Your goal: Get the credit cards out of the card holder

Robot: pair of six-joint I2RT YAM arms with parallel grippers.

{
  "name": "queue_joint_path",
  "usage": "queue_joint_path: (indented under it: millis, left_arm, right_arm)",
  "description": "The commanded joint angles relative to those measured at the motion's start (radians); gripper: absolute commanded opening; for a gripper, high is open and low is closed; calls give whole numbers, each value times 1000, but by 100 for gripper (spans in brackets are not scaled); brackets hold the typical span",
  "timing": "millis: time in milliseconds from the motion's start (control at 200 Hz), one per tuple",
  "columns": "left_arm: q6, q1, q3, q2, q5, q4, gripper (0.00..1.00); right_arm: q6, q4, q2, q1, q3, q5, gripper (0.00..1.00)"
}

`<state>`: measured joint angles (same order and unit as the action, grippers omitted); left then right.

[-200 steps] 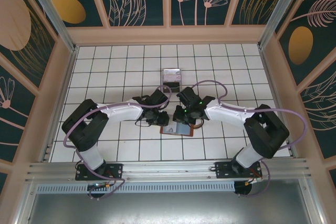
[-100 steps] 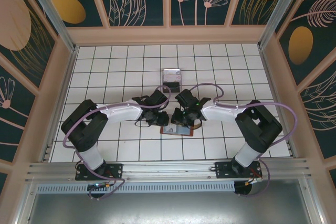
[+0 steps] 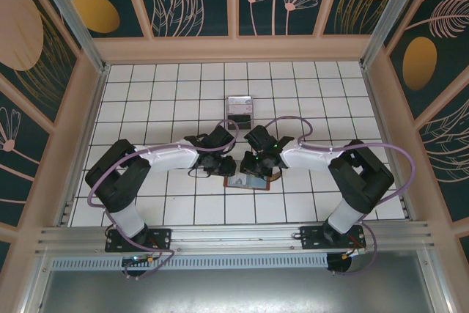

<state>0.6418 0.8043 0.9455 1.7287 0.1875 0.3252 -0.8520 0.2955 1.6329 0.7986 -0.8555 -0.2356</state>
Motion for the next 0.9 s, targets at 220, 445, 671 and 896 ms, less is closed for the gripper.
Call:
queue_joint_path:
  millis: [220, 445, 671, 896]
  left_arm:
    - [12, 1, -27, -7, -25, 43, 27]
    - [12, 0, -29, 0, -20, 41, 27]
    - [17, 1, -31, 2, -20, 40, 26]
    - [21, 1, -33, 6, -16, 37, 26]
  right_arm:
    - [-23, -35, -15, 4, 35, 0, 25]
    - [-41, -210, -52, -2, 123, -66, 26]
    - [-47, -347, -128, -22, 214, -103, 23]
    - [-59, -659, -193, -53, 380, -210, 19]
